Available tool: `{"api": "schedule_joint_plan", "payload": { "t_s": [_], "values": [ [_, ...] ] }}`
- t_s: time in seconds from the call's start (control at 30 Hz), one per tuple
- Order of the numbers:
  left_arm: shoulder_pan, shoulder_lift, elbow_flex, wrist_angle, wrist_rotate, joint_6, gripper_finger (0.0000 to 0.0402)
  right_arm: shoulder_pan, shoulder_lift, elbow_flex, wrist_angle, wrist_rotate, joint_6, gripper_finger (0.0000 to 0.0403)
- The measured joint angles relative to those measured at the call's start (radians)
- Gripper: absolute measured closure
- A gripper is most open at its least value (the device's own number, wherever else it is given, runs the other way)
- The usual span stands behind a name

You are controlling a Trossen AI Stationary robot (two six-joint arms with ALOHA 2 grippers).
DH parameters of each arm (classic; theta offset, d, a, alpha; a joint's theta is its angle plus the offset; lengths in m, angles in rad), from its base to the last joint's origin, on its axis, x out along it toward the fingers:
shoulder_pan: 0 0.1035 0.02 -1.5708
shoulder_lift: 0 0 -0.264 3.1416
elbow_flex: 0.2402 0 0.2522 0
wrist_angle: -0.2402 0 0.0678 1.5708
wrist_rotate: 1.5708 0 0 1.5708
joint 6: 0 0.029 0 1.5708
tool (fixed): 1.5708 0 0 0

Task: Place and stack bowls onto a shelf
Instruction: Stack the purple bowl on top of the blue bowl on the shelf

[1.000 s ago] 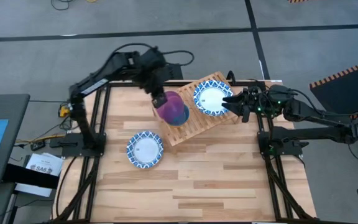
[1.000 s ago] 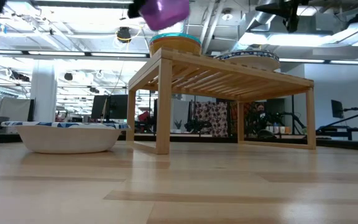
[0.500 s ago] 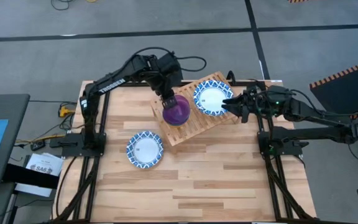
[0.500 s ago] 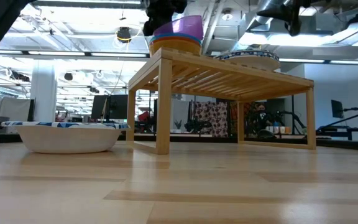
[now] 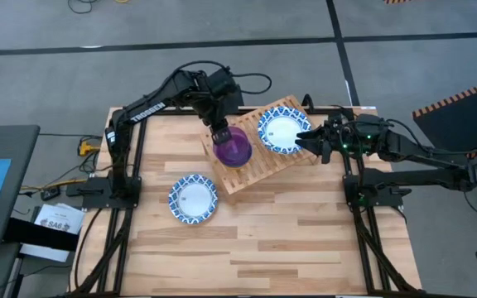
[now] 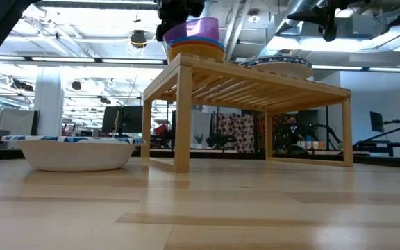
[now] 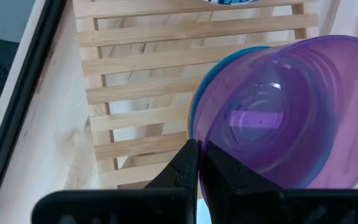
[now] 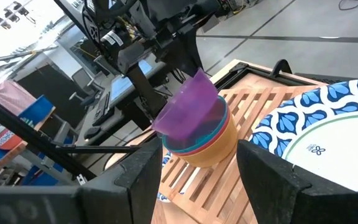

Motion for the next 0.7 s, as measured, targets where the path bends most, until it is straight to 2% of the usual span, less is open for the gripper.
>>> {"api": "schedule_joint_plan", "payload": {
  "t_s": [0.7],
  "values": [
    [0.0, 0.0, 0.0, 0.032, 0.051, 0.073, 0.0401, 0.0, 0.0, 0.0, 0.0, 0.0, 0.001, 0.0171]
  ]
}}
